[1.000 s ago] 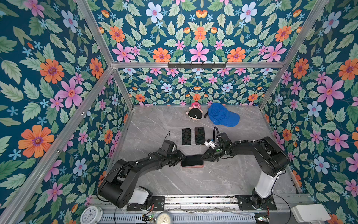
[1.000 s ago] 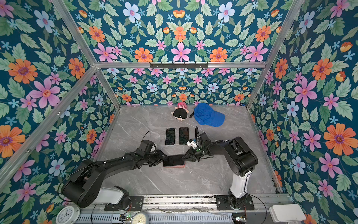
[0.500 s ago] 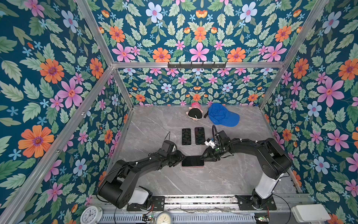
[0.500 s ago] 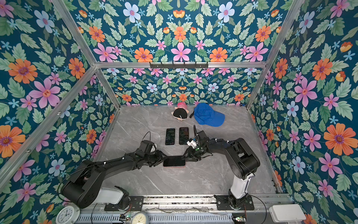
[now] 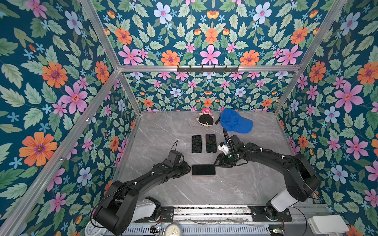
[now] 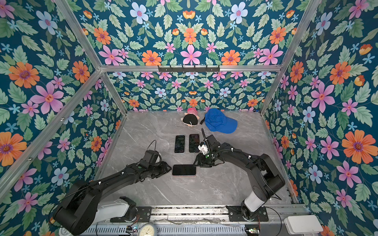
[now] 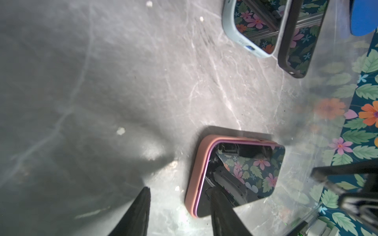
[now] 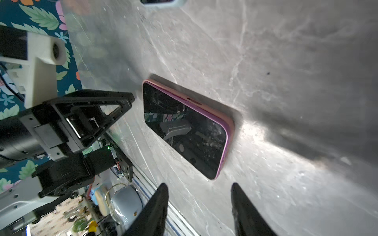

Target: Put the phone into the phone case

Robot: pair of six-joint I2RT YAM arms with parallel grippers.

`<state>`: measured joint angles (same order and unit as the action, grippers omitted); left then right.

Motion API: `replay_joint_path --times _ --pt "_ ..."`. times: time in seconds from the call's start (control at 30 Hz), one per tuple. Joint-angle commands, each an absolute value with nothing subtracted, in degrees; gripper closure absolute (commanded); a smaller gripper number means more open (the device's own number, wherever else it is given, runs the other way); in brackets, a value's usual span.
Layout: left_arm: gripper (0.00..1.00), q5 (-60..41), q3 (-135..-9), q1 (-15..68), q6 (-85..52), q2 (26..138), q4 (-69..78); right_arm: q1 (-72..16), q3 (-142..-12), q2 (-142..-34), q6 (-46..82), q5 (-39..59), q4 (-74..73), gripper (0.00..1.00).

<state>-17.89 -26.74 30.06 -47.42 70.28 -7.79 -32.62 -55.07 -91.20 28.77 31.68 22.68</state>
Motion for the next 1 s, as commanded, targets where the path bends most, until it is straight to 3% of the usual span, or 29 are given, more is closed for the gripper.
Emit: replay_joint_path --times 0.0,0.33,0.7,0.97 --pt "0.5 -18.0 -26.6 30.1 -45.0 68.5 -10.7 -33.5 -54.8 -89.1 30.0 23.9 25.1 0.5" --pt "0.48 -22.5 -23.7 30.1 -44.3 62.7 -11.6 -42.4 -50.5 -82.9 36.7 11.7 28.7 0.51" --pt "0.51 -27.7 -22.8 30.4 -46.1 67.9 -2.2 -43.9 -50.8 -85.9 37.1 12.8 23.9 0.6" --pt "0.59 -26.3 -25.9 32.1 -45.6 73.4 -4.6 -43.9 -51.7 -88.4 36.7 14.7 22.7 0.61"
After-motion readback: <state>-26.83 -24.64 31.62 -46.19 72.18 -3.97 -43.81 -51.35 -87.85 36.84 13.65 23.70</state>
